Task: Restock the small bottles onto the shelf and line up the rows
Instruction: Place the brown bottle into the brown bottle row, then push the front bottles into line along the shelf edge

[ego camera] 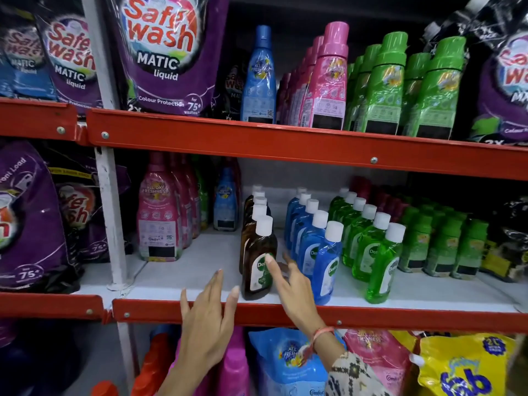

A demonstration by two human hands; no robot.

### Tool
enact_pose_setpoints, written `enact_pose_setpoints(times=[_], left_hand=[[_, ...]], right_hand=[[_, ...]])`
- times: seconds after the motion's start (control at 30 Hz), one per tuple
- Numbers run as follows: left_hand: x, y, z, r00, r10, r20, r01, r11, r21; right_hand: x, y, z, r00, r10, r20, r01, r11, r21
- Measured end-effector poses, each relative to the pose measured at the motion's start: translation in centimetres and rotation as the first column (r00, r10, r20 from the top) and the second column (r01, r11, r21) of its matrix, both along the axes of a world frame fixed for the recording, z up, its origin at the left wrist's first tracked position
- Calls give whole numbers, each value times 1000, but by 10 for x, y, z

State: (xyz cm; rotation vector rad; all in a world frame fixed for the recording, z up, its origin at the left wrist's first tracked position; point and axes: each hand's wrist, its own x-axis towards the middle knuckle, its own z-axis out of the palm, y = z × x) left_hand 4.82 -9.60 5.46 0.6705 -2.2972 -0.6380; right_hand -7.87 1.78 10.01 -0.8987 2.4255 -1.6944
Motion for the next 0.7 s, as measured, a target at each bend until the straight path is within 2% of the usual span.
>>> enact_pose_setpoints(times=[0.07,0.13,0.23,0.33,0.43,0.57,0.7], left_hand=[[-3,17,18,991,-127,-31,131,973,190],[-7,30,33,979,-203,-7,196,937,288],[-23,25,33,971,-238,-11,217,865,453],[-37,-1,16,967,-220,-130,251,733,632],[-42,-18,5,975,-191,-116,219,711,669],[-41,-14,11,957,-245,-154,283,690,666],[-36,-8,17,961,-241,-136,270,713,647]], right_hand=[[0,4,4,999,22,23,-23,999,35],[4,5,10,999,36,29,-37,999,28],[3,5,3,1000,-3,-4,3,1000,27],[2,6,-8,999,-14,-52,13,1000,-23],[0,7,-8,999,-14,-49,12,999,-40],[0,8,-9,998,-41,-43,38,996,-81],[-1,10,-9,998,-26,-65,20,995,-94]])
